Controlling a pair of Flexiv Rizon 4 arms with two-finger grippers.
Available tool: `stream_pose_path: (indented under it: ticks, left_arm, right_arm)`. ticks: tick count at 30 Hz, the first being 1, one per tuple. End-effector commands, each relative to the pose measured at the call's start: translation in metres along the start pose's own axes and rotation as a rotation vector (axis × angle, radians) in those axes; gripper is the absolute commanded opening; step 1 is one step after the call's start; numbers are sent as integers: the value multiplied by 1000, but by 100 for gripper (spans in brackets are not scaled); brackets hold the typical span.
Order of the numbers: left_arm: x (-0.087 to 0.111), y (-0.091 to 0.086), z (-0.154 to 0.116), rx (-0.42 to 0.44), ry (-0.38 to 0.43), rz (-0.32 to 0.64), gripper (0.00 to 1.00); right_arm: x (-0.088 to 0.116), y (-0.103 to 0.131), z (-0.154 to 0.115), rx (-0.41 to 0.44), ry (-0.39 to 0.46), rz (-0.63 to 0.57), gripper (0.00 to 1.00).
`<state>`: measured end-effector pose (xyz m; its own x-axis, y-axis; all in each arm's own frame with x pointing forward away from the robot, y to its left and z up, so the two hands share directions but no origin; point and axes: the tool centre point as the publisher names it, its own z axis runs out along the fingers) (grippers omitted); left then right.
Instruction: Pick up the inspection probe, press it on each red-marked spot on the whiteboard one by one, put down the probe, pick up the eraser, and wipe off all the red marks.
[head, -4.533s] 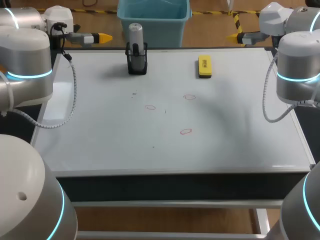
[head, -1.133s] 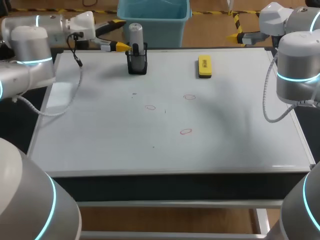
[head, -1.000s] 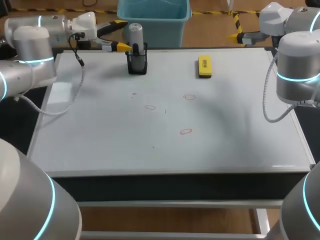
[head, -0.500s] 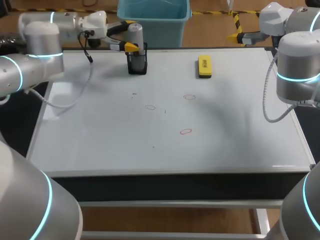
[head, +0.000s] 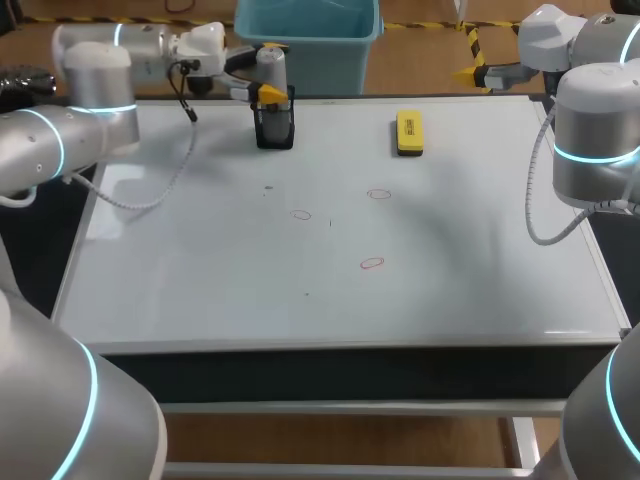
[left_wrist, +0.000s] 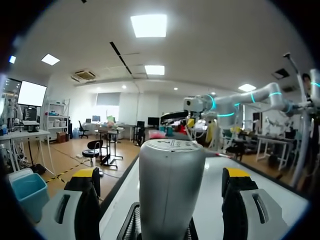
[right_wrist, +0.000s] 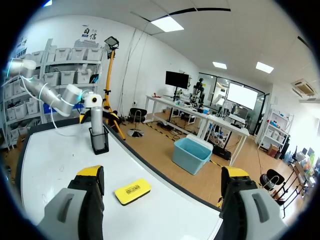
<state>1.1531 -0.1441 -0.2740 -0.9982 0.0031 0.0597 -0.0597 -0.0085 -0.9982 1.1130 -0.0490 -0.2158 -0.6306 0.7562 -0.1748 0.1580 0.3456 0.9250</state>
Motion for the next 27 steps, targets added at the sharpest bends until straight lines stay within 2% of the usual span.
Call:
stream_pose_path:
  ticks: [1, 18, 20, 21, 22, 23, 25, 27]
  left_arm:
    - [3, 1, 3, 0, -18, -1, 100]
    - [1, 4, 3, 11, -50, -12, 100]
    - [1, 4, 3, 13, -47, -15, 83]
    - [1, 4, 3, 13, -46, -15, 78]
    - [1, 4, 2, 12, -42, -14, 60]
    - [0, 4, 2, 10, -40, -13, 48]
    - [0, 4, 2, 9, -36, -12, 42]
    - [0, 4, 2, 7, -33, -10, 22]
  right_arm:
    - [-1, 0, 0, 0, 1, 0, 100]
    - [-1, 0, 0, 0, 1, 0, 100]
    - [-1, 0, 0, 0, 1, 0, 100]
    - [-1, 0, 0, 0, 1, 0, 100]
    - [-1, 0, 0, 0, 1, 0, 100]
    - [-1, 0, 0, 0, 1, 0, 100]
    - [-1, 0, 0, 0, 1, 0, 100]
    - [-1, 0, 0, 0, 1, 0, 100]
